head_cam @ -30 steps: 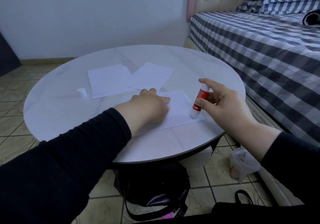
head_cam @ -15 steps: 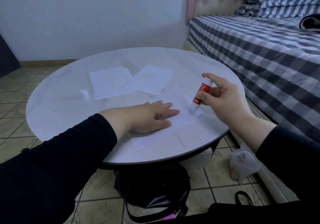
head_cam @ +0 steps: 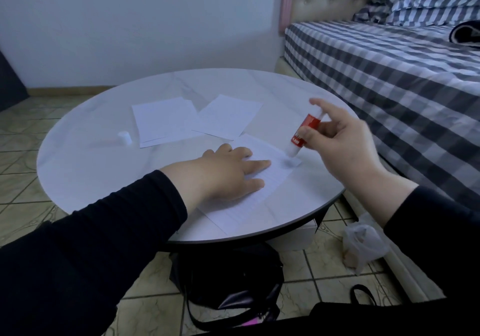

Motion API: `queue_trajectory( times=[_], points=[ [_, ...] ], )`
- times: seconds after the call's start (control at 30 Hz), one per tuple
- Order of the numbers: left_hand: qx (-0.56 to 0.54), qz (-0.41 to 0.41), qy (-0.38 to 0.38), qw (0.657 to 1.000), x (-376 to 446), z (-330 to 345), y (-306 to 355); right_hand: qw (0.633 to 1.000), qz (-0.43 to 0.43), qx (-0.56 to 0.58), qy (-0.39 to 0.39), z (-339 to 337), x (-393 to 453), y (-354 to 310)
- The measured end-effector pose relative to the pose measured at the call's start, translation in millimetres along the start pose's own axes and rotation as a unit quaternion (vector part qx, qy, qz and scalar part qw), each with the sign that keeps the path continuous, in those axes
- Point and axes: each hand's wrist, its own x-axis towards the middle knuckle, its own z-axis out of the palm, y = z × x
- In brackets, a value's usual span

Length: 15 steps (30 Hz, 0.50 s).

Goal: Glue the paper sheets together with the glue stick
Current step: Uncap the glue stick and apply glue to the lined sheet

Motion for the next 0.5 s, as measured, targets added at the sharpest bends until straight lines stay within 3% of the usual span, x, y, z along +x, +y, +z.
queue_trajectory(
  times=[0.17, 0.5],
  points=[
    [0.006, 0.002, 0.018, 1.000, 0, 2, 1, 0.998, 0.026, -0.028, -0.058, 13, -5, 16],
    [-0.032, 0.029, -0.002, 0.999, 1, 4, -15, 0.998, 0.034, -0.035, 0.030, 1, 7, 18]
  ],
)
